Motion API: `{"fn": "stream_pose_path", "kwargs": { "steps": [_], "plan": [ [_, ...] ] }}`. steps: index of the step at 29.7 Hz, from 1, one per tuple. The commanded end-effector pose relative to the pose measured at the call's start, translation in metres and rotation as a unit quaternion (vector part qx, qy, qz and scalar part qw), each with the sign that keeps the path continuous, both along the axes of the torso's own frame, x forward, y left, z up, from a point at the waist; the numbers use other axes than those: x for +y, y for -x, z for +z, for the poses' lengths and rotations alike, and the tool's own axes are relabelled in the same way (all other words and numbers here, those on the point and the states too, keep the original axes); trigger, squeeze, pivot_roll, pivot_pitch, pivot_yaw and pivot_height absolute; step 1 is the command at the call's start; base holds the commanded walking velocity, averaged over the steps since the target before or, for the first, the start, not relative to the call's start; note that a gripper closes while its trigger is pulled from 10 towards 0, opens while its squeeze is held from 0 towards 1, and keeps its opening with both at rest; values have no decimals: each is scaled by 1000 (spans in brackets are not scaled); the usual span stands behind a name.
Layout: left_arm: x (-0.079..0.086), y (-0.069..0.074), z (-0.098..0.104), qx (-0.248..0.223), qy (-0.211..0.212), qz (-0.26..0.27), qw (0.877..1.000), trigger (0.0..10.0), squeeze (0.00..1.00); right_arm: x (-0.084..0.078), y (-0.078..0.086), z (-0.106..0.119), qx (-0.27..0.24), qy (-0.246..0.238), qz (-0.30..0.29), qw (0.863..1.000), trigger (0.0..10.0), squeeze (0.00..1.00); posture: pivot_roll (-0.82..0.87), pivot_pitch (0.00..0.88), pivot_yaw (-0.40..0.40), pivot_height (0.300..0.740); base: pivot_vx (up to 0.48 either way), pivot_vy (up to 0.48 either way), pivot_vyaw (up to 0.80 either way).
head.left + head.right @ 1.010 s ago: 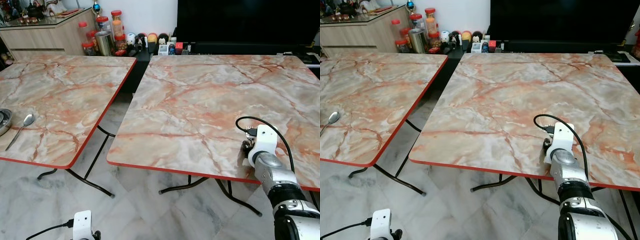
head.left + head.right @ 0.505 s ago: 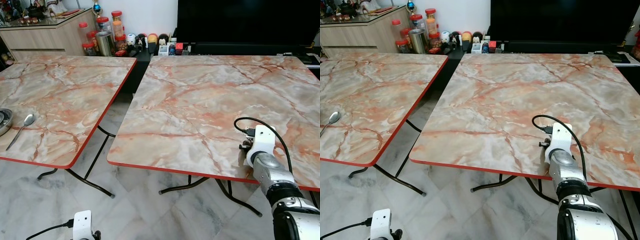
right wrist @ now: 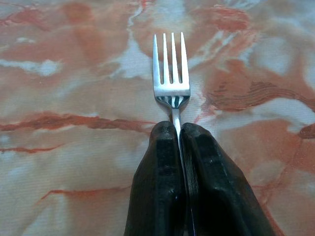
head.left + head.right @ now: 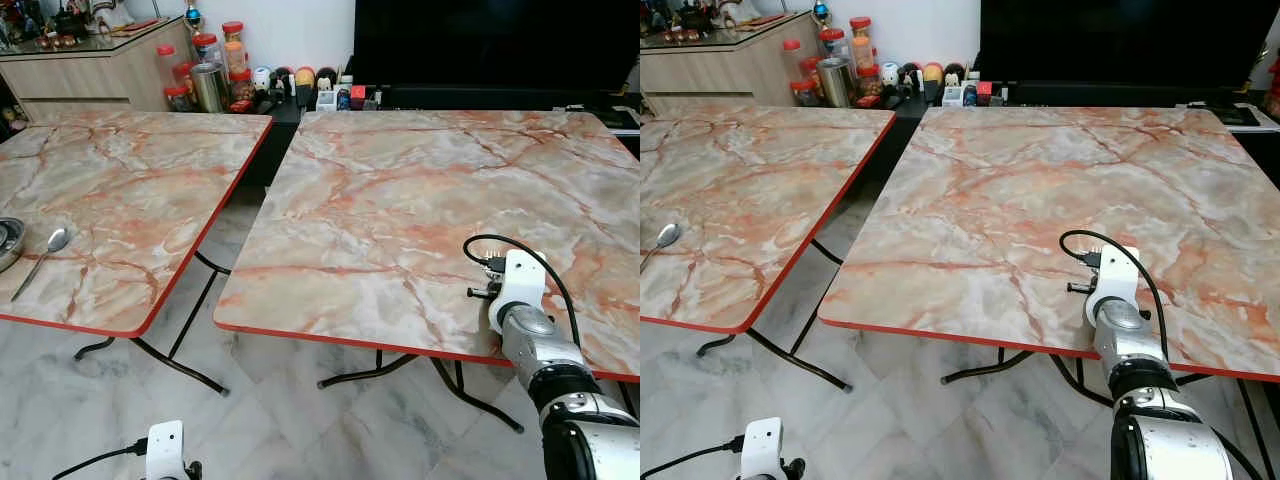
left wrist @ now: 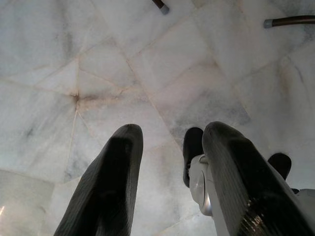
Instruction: Setting the table
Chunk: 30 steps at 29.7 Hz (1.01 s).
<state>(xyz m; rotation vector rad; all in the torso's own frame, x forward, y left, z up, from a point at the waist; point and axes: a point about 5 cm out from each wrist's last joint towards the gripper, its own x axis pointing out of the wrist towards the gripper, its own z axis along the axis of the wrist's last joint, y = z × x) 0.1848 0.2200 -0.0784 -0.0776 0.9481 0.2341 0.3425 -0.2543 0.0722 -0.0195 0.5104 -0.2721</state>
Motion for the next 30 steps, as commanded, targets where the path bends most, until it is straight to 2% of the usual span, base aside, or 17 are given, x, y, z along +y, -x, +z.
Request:
{"fn": "stream_pose_path", "kwargs": {
  "steps": [1, 6, 10, 11, 12, 13, 14, 16, 21, 23, 24, 26, 30],
  "plan": [
    [4, 1, 0, 6, -1, 5, 1000, 10000, 0, 9, -2, -3, 9, -10, 12, 1000, 0, 0, -7, 0, 59, 740, 0, 0, 0],
    [4, 1, 0, 5, -2, 5, 1000, 10000, 0, 13, -3, -2, 5, -11, 19, 1000, 0, 0, -6, 0, 59, 740, 0, 0, 0],
    [5, 1, 1, 3, -5, 6, 1000, 10000, 0, 18, -9, 6, -24, 12, 30, 999, 0, 0, -6, 0, 59, 740, 0, 0, 0],
    [5, 1, 1, 3, -6, 6, 1000, 10000, 0, 20, -11, 10, -36, 24, 34, 998, 10000, 0, -6, 0, 59, 740, 0, 0, 0],
    [5, 0, 1, 2, -7, 6, 1000, 10000, 0, 23, -14, 16, -57, 32, 38, 997, 10000, 0, -8, 0, 59, 740, 0, 0, 0],
    [6, 0, 1, -1, -8, 9, 1000, 10000, 0, 31, -20, 29, -101, 46, 49, 993, 10000, 0, -8, 0, 58, 740, 0, 0, 0],
    [6, 0, 1, -1, -8, 9, 1000, 10000, 0, 31, -20, 29, -101, 46, 49, 993, 10000, 0, -8, 0, 58, 740, 0, 0, 0],
    [6, -1, 2, -3, -10, 10, 1000, 10000, 0, 38, -25, 43, -143, 69, 62, 985, 10000, 0, -3, 0, 57, 740, 0, 0, 0],
    [6, 0, 1, -1, -6, 22, 1000, 10000, 0, 59, -33, 78, -241, 69, 65, 966, 10000, 0, -3, 0, 54, 740, 0, 96, 0],
    [6, 0, 1, -1, -5, 22, 1000, 10000, 0, 61, -33, 81, -248, 66, 67, 964, 10000, 0, -3, 0, 54, 740, 0, 480, 0],
    [6, 0, 1, -1, -6, 19, 1000, 10000, 0, 69, -35, 91, -273, 62, 75, 957, 10000, 0, -2, 0, 54, 740, 0, 480, 0],
    [6, 0, 1, -1, -6, 18, 1000, 10000, 0, 73, -35, 97, -288, 63, 83, 952, 10000, 0, -1, 0, 52, 740, 0, 480, 0],
    [6, 0, 1, -2, -6, 19, 1000, 10000, 0, 78, -35, 100, -295, 71, 92, 948, 10000, 0, -1, 0, 50, 740, 0, 480, 0]
  ]
}}
